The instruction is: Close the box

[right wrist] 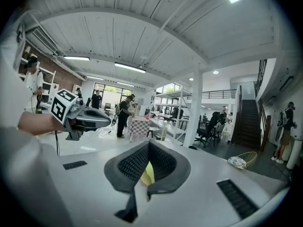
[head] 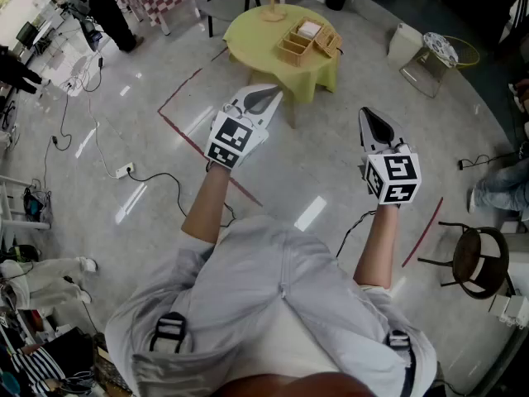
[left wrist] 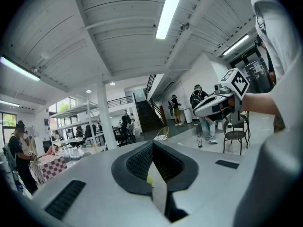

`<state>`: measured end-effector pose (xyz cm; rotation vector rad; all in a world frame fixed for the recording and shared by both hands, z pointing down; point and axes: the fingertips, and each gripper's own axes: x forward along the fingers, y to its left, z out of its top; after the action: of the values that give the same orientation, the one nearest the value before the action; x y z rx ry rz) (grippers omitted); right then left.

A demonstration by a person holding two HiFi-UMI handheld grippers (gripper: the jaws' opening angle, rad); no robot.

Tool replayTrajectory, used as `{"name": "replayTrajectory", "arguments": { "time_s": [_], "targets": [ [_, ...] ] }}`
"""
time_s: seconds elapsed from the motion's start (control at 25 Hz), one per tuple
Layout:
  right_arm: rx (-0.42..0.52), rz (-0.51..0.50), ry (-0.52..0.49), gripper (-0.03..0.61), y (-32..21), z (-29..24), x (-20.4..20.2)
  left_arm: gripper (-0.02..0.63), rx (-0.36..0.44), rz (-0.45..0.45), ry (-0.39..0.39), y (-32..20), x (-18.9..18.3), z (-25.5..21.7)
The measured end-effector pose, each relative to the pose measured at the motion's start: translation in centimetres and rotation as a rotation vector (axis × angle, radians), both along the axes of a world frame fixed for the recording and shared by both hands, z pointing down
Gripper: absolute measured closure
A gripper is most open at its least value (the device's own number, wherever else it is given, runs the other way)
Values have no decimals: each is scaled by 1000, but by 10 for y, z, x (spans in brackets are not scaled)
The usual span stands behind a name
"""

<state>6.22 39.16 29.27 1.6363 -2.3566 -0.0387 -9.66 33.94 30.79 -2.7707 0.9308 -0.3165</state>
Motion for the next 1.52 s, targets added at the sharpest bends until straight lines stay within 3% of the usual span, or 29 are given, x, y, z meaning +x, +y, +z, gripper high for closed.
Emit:
{"name": "replayTrajectory", "arguments": {
  "time_s": [0.72, 1.08, 1.28, 1.52],
  "targets": [
    [5, -62, -58, 555, -11, 8, 27, 586, -15, -27, -21, -2, 31, 11],
    [-10, -111, -88, 556, -28, 23, 48, 584, -72, -68, -47, -14, 46, 38],
    [-35, -89, -67, 555, -61, 35, 54, 584, -86, -69, -45, -45, 51, 47],
    [-37, -47, -99, 555, -133, 49, 59, 584, -69, -71, -79, -118, 48, 62]
  ]
}}
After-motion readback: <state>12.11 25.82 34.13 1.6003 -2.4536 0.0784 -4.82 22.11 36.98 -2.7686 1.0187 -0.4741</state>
